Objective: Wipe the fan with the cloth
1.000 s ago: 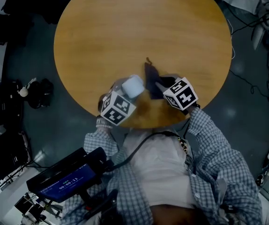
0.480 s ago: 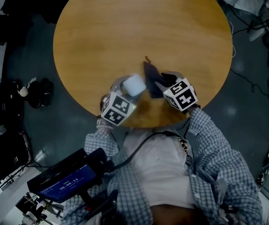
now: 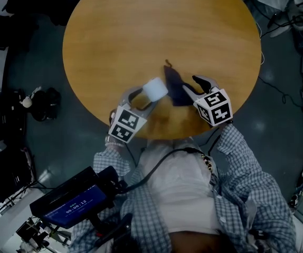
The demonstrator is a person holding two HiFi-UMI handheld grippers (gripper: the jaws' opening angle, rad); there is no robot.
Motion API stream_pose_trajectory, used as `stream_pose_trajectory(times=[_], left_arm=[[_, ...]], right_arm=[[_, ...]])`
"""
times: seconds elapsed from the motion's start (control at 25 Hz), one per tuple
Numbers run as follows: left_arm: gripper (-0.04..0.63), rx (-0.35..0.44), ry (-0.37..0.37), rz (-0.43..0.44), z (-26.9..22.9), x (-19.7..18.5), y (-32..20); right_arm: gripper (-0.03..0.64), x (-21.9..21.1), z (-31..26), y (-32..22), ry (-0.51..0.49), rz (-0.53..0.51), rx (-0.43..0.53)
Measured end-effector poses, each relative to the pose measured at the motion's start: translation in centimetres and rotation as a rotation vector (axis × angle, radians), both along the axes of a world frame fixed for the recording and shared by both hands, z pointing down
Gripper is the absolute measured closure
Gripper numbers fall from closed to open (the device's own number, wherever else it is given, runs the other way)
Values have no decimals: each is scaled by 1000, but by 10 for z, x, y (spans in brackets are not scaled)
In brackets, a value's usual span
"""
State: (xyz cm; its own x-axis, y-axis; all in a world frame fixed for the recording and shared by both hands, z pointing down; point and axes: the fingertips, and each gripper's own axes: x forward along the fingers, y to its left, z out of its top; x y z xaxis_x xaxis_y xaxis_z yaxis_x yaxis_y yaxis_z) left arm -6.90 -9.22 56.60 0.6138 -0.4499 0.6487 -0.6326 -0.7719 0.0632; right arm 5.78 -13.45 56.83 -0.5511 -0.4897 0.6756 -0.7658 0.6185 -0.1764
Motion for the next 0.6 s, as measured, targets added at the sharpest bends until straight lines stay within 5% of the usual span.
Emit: stream_pose_trajectory(times=[0.2, 0.4, 0.6], left_arm=[[371, 54, 37, -56, -14, -4, 6], [440, 183, 65, -107, -65, -6, 18], [529, 300, 172, -194, -116, -9, 19]], right_arm=[[447, 15, -27, 1, -71, 80, 85], [539, 19, -79, 15, -154, 143, 186], [614, 11, -117, 21, -228, 136, 271]])
